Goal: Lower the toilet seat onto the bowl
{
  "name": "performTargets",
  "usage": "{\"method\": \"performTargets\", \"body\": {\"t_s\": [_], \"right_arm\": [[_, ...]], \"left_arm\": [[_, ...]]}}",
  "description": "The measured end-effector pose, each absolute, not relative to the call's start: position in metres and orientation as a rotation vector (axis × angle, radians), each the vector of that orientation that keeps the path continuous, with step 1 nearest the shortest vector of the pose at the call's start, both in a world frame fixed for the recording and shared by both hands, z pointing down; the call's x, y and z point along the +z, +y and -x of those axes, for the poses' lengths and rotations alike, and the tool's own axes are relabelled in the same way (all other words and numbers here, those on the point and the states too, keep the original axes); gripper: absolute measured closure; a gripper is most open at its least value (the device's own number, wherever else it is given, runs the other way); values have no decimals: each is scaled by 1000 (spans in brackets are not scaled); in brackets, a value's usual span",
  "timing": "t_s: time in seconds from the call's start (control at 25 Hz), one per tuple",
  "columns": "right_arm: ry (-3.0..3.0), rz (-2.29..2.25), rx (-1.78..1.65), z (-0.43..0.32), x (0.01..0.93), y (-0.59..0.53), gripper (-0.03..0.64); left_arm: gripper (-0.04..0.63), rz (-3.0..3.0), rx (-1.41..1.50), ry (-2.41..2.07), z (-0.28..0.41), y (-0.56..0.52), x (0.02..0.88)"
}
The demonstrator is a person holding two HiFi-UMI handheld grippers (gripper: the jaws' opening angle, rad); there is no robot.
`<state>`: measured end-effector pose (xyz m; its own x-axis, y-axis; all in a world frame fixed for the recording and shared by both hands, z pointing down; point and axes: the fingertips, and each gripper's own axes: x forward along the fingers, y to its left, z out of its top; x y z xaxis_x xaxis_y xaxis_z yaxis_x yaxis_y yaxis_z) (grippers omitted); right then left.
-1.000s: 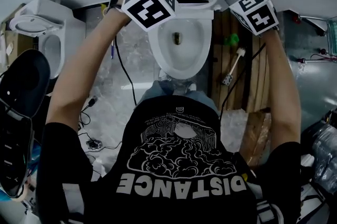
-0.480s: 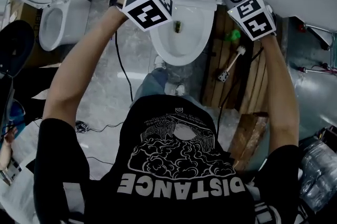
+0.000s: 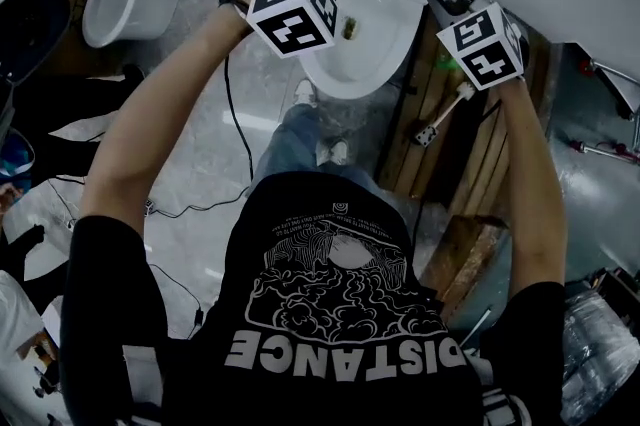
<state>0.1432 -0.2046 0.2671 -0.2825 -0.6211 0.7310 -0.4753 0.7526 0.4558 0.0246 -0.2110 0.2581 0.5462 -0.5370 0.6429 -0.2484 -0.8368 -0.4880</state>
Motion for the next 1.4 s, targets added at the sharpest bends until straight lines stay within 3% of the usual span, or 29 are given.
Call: {"method": "performTargets", "body": {"t_s": [1.4], "right_arm": [[-1841,-589,-444,-118,413,-76,456]], "left_arm": [[494,2321,-1361,619,-3,-74,406]]}}
